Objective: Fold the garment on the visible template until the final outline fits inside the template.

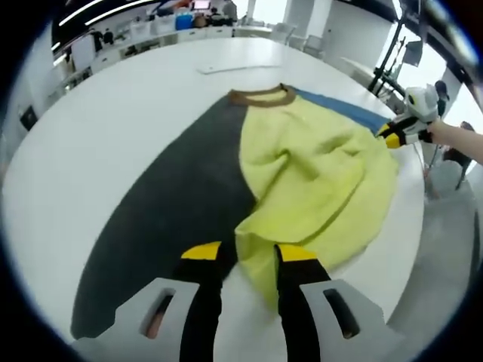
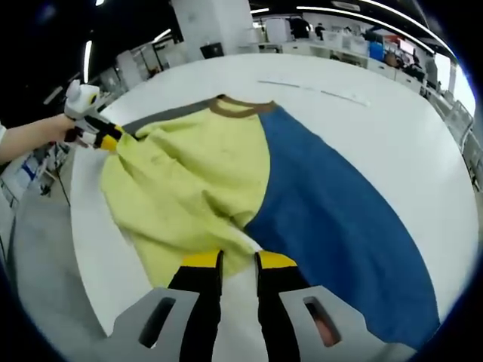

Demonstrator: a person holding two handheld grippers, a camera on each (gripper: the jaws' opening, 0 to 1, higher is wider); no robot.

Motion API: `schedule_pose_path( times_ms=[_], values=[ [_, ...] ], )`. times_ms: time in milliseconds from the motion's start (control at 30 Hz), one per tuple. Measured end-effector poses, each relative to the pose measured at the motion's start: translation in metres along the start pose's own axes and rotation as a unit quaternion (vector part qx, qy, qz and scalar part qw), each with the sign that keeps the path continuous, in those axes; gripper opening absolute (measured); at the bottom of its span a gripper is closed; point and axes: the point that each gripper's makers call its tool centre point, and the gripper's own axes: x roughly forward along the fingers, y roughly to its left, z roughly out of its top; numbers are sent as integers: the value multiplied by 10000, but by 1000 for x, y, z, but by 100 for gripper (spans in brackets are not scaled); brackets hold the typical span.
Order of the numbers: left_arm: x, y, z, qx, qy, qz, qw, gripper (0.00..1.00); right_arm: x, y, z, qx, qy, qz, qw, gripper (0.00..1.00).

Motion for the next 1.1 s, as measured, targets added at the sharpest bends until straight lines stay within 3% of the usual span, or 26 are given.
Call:
schedule_pose_path(
  times_ms=[333,500,1100],
  values=[
    [3,2,3,23,-20,22,10000,14,1,-2,-1,-105,26,-36,9999,11],
    [4,8,1,-7,40,168,9999,3,0,-3,1,-238,-8,-91,9997,5],
    [-3,7,6,-109,-36,208,9997,2,-7,-4,3,-389,-47,-139,9991,4]
  ],
)
